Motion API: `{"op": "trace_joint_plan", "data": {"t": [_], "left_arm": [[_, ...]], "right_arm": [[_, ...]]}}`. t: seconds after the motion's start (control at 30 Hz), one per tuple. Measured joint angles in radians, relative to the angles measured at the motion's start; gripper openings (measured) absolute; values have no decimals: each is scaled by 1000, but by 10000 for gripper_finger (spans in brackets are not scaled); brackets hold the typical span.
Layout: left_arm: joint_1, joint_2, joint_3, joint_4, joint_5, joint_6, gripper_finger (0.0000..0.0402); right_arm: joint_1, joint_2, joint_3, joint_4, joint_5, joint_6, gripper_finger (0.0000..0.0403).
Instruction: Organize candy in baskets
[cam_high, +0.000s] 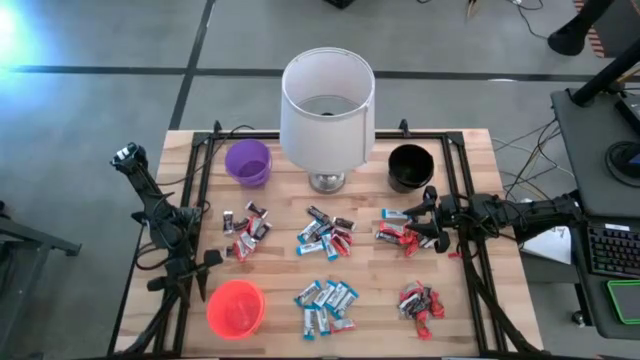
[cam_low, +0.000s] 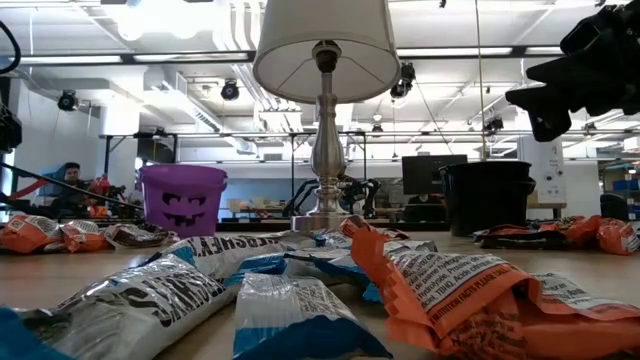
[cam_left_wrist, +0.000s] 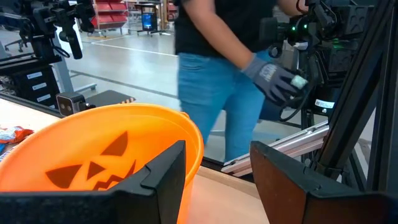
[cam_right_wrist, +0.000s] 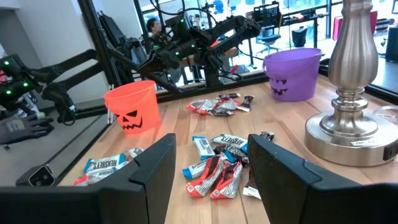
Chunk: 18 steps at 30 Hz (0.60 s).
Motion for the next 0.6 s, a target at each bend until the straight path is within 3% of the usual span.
{"op": "trace_joint_plan", "data": {"t": [0.27,0.4,0.5,0.6], "left_arm": [[0,0,0,3,0,-40,162],[0,0,0,90,-30,-78,162],[0,0,0,175,-148,-80,162],[0,0,0,304,-387,-71,162]], "right_arm": [[0,0,0,0,0,0,189],[0,0,0,0,0,0,189],[0,0,0,0,0,0,189],[0,0,0,0,0,0,189]]}}
